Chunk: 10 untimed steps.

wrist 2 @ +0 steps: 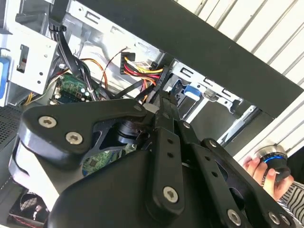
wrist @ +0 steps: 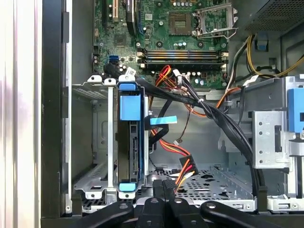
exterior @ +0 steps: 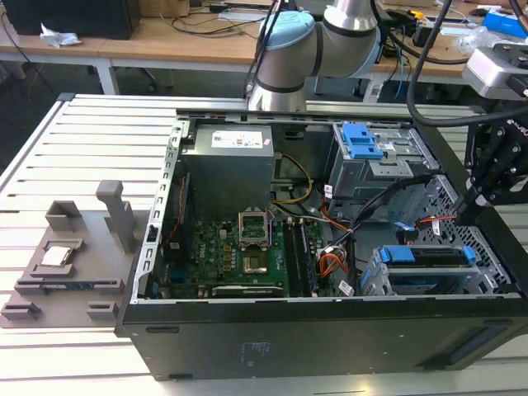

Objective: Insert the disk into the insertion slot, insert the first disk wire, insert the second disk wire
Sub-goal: 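Insert the first disk wire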

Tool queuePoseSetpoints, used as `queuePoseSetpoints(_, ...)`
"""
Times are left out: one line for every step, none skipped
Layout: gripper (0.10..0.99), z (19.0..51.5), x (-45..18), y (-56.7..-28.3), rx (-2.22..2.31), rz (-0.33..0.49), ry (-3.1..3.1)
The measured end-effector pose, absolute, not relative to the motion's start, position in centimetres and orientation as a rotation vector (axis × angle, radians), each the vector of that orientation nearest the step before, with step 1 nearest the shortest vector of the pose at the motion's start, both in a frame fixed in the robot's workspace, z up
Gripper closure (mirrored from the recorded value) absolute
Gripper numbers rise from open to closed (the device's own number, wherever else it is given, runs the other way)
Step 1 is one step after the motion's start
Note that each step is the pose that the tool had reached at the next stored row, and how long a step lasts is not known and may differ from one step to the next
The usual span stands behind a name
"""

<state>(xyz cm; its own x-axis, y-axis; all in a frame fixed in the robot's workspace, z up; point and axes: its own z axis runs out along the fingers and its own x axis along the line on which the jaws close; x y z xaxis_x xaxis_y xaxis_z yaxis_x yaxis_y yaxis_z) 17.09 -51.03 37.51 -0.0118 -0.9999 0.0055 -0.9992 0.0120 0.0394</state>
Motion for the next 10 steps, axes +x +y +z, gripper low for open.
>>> queuePoseSetpoints(0.98, 37.51, 17.09, -51.04, 2.186, -0.038, -2.212)
queuePoseSetpoints(0.98, 37.51, 17.1, -51.03, 2.186, -0.038, -2.212)
queuePoseSetpoints(0.98, 37.51, 17.1, -51.03, 2.186, -0.038, -2.212)
queuePoseSetpoints(0.973, 37.51, 17.1, -51.03, 2.186, -0.038, -2.212)
queuePoseSetpoints(0.918, 37.51, 17.11, -51.04, 2.186, -0.038, -2.212)
queuePoseSetpoints(0.855, 37.51, 17.11, -51.03, 2.186, -0.038, -2.212)
queuePoseSetpoints(0.788, 37.51, 17.11, -51.04, 2.19, -0.037, -2.208)
queuePoseSetpoints(0.788, 37.45, 17.11, -51.04, 2.233, -0.033, -2.161)
queuePoseSetpoints(0.788, 37.41, 17.11, -51.04, 2.258, -0.03, -2.132)
queuePoseSetpoints(0.788, 37.34, 17.11, -51.03, 2.272, -0.027, -2.114)
